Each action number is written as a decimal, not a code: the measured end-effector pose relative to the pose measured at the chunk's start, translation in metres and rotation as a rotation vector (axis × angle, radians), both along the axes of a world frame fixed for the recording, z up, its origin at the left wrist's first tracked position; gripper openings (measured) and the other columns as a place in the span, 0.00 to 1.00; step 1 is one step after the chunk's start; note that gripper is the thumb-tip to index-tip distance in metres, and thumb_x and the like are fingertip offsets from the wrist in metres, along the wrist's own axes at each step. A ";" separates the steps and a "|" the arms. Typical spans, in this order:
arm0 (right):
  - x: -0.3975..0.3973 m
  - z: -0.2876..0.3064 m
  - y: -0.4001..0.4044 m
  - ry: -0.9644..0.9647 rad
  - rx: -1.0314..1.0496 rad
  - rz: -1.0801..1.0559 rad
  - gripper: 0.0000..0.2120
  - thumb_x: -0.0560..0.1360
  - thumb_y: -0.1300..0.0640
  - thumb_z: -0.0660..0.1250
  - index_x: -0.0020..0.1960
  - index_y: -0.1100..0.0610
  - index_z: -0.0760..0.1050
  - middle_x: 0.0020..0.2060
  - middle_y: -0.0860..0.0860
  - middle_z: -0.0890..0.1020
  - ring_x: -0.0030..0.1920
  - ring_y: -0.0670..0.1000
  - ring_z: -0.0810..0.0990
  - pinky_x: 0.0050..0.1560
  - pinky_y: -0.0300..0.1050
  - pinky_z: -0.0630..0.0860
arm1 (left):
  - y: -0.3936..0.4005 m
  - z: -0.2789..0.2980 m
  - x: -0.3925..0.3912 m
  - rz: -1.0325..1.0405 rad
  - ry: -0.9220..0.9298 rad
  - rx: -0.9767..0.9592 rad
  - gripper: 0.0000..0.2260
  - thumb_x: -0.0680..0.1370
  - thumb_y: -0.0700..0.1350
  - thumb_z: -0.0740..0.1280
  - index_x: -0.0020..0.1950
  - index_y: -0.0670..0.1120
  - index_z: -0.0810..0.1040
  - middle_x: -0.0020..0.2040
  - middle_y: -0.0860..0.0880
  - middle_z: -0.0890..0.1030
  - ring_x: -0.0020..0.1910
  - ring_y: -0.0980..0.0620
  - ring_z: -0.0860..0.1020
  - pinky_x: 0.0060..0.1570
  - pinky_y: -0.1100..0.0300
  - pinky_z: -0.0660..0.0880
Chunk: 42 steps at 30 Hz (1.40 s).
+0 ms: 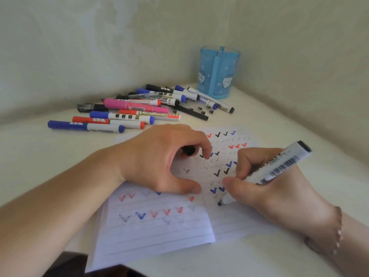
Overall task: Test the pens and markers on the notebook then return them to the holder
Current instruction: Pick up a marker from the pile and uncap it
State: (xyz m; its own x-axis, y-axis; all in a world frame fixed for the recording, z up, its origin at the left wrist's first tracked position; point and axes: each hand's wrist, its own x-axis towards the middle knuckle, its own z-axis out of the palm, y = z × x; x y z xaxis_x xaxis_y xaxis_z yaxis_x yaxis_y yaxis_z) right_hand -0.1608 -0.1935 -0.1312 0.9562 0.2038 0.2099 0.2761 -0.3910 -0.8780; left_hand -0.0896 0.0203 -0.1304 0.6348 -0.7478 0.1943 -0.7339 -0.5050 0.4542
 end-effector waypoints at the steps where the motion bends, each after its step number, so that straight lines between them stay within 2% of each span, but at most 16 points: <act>1: 0.001 -0.001 0.000 -0.007 -0.007 -0.019 0.13 0.63 0.59 0.71 0.29 0.61 0.67 0.20 0.46 0.69 0.24 0.43 0.63 0.24 0.33 0.59 | 0.000 0.000 0.000 -0.003 -0.001 -0.004 0.22 0.64 0.65 0.72 0.54 0.63 0.71 0.44 0.59 0.74 0.46 0.54 0.76 0.45 0.54 0.75; 5: 0.002 0.001 0.000 -0.002 0.034 -0.045 0.15 0.63 0.57 0.73 0.30 0.61 0.67 0.20 0.48 0.69 0.23 0.44 0.64 0.24 0.32 0.61 | -0.001 0.000 -0.002 -0.027 0.033 -0.043 0.19 0.66 0.58 0.72 0.55 0.60 0.72 0.47 0.59 0.74 0.48 0.54 0.76 0.46 0.57 0.75; 7: 0.002 0.005 -0.001 0.029 0.192 -0.064 0.19 0.61 0.56 0.81 0.30 0.59 0.70 0.19 0.51 0.70 0.21 0.46 0.64 0.22 0.33 0.61 | -0.002 -0.002 -0.001 -0.040 0.053 -0.074 0.15 0.70 0.52 0.67 0.56 0.59 0.71 0.48 0.57 0.75 0.48 0.52 0.76 0.47 0.54 0.75; 8: 0.003 0.006 -0.002 0.044 0.281 -0.067 0.19 0.60 0.54 0.81 0.31 0.58 0.71 0.19 0.50 0.71 0.20 0.46 0.63 0.22 0.32 0.60 | -0.003 -0.003 0.000 -0.037 0.062 -0.101 0.13 0.73 0.49 0.63 0.57 0.58 0.71 0.49 0.56 0.76 0.48 0.51 0.76 0.47 0.54 0.75; 11: 0.005 0.010 -0.007 0.020 0.439 0.018 0.16 0.61 0.46 0.78 0.38 0.56 0.79 0.24 0.52 0.75 0.24 0.51 0.69 0.24 0.36 0.61 | -0.004 -0.006 0.005 0.011 0.066 -0.187 0.12 0.81 0.46 0.58 0.62 0.57 0.71 0.47 0.62 0.76 0.48 0.57 0.77 0.47 0.64 0.71; 12: 0.007 0.009 -0.010 0.018 0.485 0.060 0.15 0.63 0.47 0.76 0.41 0.56 0.81 0.27 0.55 0.77 0.26 0.53 0.71 0.24 0.39 0.60 | -0.004 -0.006 0.006 0.025 0.072 -0.197 0.13 0.82 0.46 0.59 0.65 0.56 0.71 0.47 0.62 0.77 0.48 0.57 0.77 0.48 0.64 0.72; 14: 0.009 0.007 -0.014 0.018 0.533 0.069 0.13 0.68 0.52 0.63 0.44 0.57 0.83 0.31 0.61 0.80 0.27 0.58 0.74 0.24 0.47 0.59 | -0.006 -0.006 0.006 0.041 0.085 -0.213 0.15 0.81 0.46 0.62 0.67 0.56 0.71 0.48 0.63 0.79 0.51 0.60 0.79 0.52 0.65 0.73; 17: 0.010 0.005 -0.015 0.028 0.516 -0.026 0.14 0.69 0.60 0.56 0.42 0.52 0.81 0.31 0.63 0.81 0.26 0.58 0.74 0.24 0.46 0.58 | -0.006 -0.005 0.006 0.064 0.100 -0.261 0.15 0.78 0.43 0.68 0.63 0.57 0.73 0.48 0.60 0.82 0.51 0.61 0.80 0.53 0.70 0.74; 20: 0.011 0.004 -0.015 0.028 0.494 -0.039 0.08 0.69 0.60 0.60 0.39 0.53 0.77 0.32 0.63 0.82 0.25 0.58 0.74 0.25 0.43 0.60 | -0.006 -0.005 0.007 0.061 0.044 -0.270 0.11 0.77 0.46 0.70 0.59 0.53 0.78 0.46 0.58 0.83 0.48 0.59 0.81 0.50 0.65 0.77; 22: 0.010 0.005 -0.014 0.025 0.447 -0.013 0.05 0.68 0.55 0.66 0.41 0.55 0.79 0.35 0.62 0.84 0.25 0.58 0.75 0.25 0.42 0.61 | -0.007 -0.007 0.008 0.050 -0.007 -0.287 0.12 0.77 0.48 0.69 0.59 0.51 0.79 0.44 0.62 0.82 0.46 0.63 0.80 0.47 0.68 0.76; 25: 0.008 0.010 -0.010 0.026 0.379 -0.059 0.12 0.62 0.52 0.75 0.43 0.55 0.82 0.38 0.60 0.86 0.25 0.59 0.77 0.24 0.41 0.63 | -0.009 -0.007 0.008 -0.007 -0.086 -0.289 0.13 0.79 0.51 0.64 0.60 0.47 0.79 0.46 0.68 0.76 0.44 0.69 0.76 0.45 0.76 0.69; 29: 0.009 0.012 -0.005 0.032 0.375 -0.090 0.12 0.65 0.49 0.70 0.44 0.53 0.85 0.38 0.58 0.86 0.23 0.58 0.77 0.22 0.39 0.64 | -0.008 -0.009 0.008 -0.029 -0.089 -0.296 0.16 0.81 0.53 0.58 0.58 0.44 0.78 0.43 0.66 0.75 0.41 0.68 0.75 0.42 0.75 0.66; 34: 0.010 0.010 -0.003 0.049 0.389 -0.031 0.09 0.68 0.57 0.69 0.45 0.57 0.85 0.38 0.57 0.86 0.23 0.54 0.76 0.23 0.32 0.69 | -0.010 -0.013 0.008 -0.003 -0.117 -0.308 0.12 0.81 0.49 0.58 0.53 0.44 0.78 0.38 0.67 0.73 0.36 0.69 0.73 0.37 0.76 0.64; 36: 0.010 0.009 -0.003 0.035 0.380 -0.006 0.09 0.69 0.58 0.69 0.46 0.58 0.85 0.38 0.56 0.87 0.23 0.53 0.77 0.24 0.32 0.70 | -0.012 -0.014 0.006 0.004 -0.137 -0.314 0.12 0.81 0.49 0.58 0.51 0.44 0.78 0.37 0.67 0.72 0.34 0.67 0.72 0.36 0.76 0.63; 39: 0.011 0.006 -0.004 0.026 0.313 0.025 0.09 0.69 0.54 0.70 0.47 0.52 0.86 0.38 0.53 0.87 0.24 0.52 0.75 0.27 0.37 0.73 | -0.012 -0.018 0.007 0.007 -0.139 -0.267 0.13 0.82 0.52 0.57 0.51 0.46 0.77 0.37 0.65 0.73 0.35 0.64 0.72 0.36 0.73 0.64; 42: 0.010 0.006 -0.002 0.000 0.247 0.024 0.09 0.69 0.52 0.71 0.47 0.50 0.85 0.36 0.48 0.86 0.28 0.42 0.78 0.33 0.34 0.74 | -0.009 -0.017 0.010 0.024 -0.137 -0.124 0.21 0.81 0.61 0.52 0.53 0.47 0.76 0.41 0.56 0.78 0.40 0.56 0.75 0.41 0.60 0.73</act>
